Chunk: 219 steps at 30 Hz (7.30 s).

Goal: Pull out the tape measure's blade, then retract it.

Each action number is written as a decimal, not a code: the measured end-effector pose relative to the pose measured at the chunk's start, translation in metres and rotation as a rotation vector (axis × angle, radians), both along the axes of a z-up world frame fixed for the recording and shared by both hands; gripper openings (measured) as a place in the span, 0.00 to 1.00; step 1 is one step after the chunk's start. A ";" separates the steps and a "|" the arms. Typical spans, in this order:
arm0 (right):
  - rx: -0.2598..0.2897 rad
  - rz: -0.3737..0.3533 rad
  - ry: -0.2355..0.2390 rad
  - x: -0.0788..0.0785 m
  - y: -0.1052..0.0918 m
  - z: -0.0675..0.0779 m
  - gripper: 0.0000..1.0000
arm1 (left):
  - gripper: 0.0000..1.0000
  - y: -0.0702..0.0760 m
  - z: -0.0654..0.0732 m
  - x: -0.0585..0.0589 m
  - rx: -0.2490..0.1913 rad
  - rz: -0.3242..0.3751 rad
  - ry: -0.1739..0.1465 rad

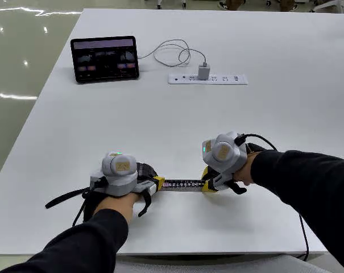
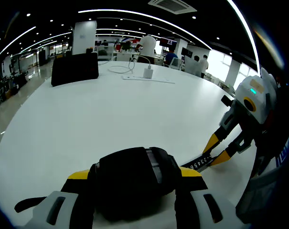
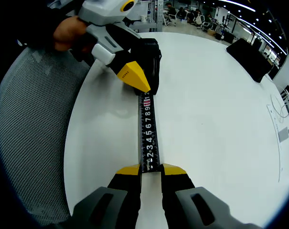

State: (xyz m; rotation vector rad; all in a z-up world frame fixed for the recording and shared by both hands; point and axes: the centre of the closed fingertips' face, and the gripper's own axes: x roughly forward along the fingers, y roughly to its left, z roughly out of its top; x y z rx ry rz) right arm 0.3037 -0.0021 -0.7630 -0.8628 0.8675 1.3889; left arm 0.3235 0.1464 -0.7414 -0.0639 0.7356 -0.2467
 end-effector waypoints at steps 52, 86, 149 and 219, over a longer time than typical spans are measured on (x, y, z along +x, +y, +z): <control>0.065 -0.008 0.003 0.000 0.030 0.001 0.11 | 0.65 0.000 0.000 0.000 -0.007 0.001 0.003; 0.099 -0.035 0.013 0.001 0.045 0.001 0.11 | 0.64 0.000 0.000 0.000 -0.022 0.005 0.005; 0.143 -0.062 0.035 0.001 0.076 0.001 0.11 | 0.64 0.000 0.000 0.001 -0.035 0.002 0.008; 0.163 -0.083 0.036 -0.001 0.091 0.001 0.11 | 0.65 0.000 -0.002 0.001 -0.092 0.015 0.068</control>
